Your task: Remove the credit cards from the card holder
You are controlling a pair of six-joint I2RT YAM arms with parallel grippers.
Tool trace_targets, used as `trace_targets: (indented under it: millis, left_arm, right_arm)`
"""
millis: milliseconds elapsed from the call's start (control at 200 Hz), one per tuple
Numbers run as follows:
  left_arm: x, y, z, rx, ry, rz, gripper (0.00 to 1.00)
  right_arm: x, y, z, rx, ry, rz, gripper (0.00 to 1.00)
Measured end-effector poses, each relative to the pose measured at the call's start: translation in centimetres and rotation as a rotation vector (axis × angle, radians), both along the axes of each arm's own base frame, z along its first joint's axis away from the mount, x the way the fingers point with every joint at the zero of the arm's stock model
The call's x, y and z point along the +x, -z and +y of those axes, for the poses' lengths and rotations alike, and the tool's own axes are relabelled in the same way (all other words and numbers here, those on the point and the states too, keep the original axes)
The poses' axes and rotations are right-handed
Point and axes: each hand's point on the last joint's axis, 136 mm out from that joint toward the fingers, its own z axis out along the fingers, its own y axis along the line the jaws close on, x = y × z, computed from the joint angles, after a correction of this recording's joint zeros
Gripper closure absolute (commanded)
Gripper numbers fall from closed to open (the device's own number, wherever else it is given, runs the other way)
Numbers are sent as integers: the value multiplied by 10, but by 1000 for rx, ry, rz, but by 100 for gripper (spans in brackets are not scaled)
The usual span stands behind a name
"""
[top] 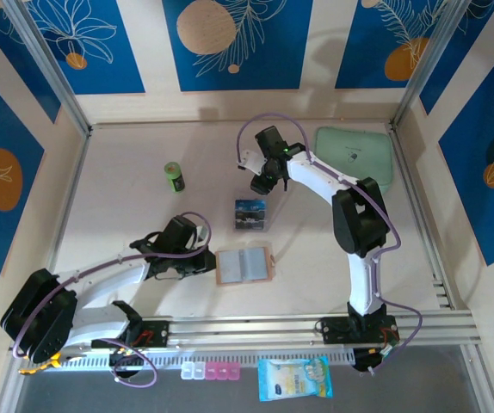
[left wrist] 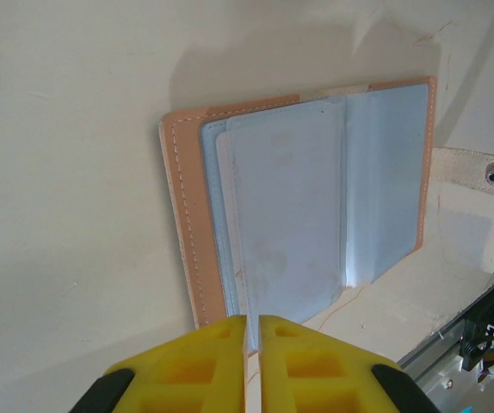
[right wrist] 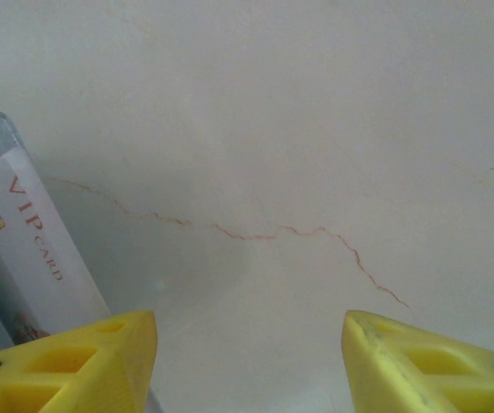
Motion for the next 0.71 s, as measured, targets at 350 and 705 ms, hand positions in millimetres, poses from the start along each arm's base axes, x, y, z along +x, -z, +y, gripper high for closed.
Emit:
trace_targets:
  millis: [350, 705]
  left_arm:
    - [0, 0, 0, 0, 0, -1, 88]
    - [1, -1, -1, -8, -2, -7, 88]
  right_arm:
    - [-7, -16, -2, 34, 34, -11, 42]
    - [-68, -64, 10, 230, 121, 14, 50]
